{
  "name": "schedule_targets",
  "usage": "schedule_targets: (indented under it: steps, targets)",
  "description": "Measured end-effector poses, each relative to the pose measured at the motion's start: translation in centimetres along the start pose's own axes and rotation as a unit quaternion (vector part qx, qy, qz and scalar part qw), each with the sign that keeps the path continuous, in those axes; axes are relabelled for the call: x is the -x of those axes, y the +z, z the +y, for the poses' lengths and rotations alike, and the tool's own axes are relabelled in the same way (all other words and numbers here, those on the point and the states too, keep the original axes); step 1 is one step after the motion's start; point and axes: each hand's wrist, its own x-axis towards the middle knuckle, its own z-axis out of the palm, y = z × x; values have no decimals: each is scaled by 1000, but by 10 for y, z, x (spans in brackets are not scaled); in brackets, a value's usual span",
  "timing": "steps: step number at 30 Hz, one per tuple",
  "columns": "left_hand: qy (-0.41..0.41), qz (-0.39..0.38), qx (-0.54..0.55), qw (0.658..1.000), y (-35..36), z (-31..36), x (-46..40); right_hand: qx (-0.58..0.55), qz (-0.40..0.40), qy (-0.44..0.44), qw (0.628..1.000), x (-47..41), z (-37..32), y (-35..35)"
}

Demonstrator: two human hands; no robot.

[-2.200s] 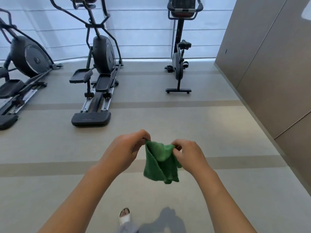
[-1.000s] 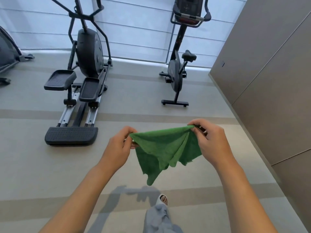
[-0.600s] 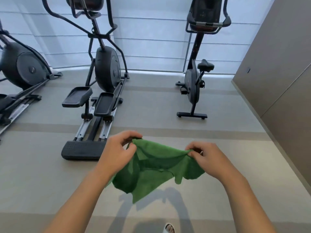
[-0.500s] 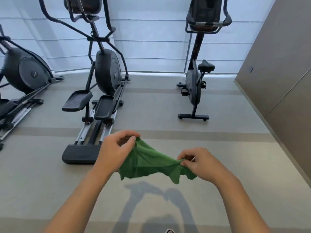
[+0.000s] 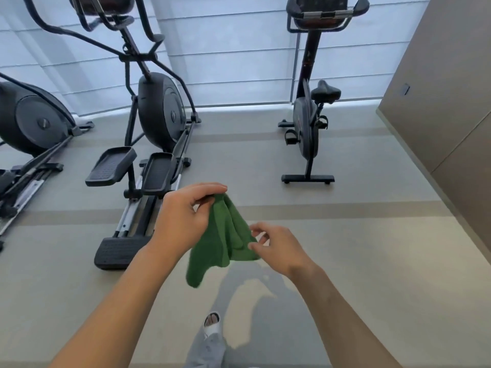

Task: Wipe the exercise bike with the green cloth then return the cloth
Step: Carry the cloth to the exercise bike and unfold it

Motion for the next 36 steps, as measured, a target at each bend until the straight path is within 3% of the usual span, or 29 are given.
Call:
schedule_targets:
  steps: [4,11,16,25,36]
  targets:
    - [-9,-19,39,999,6,-18,-43,-29,-34,19,999,-48,-3,23]
    - [-22,-93,147,984,-3,-72,-132,-46,-12,56,997,-147,-20,29]
    - [10,-115,184,976,-21,-108,-197,16,19,83,996,-216,-44,23]
    - [9,-61,121,991,-43,-208,-298,53,153,126,979,-293,-63,-37]
    - [6,-85,-16,996,0,-255,-382,18,227,23,973,-378,-63,-128]
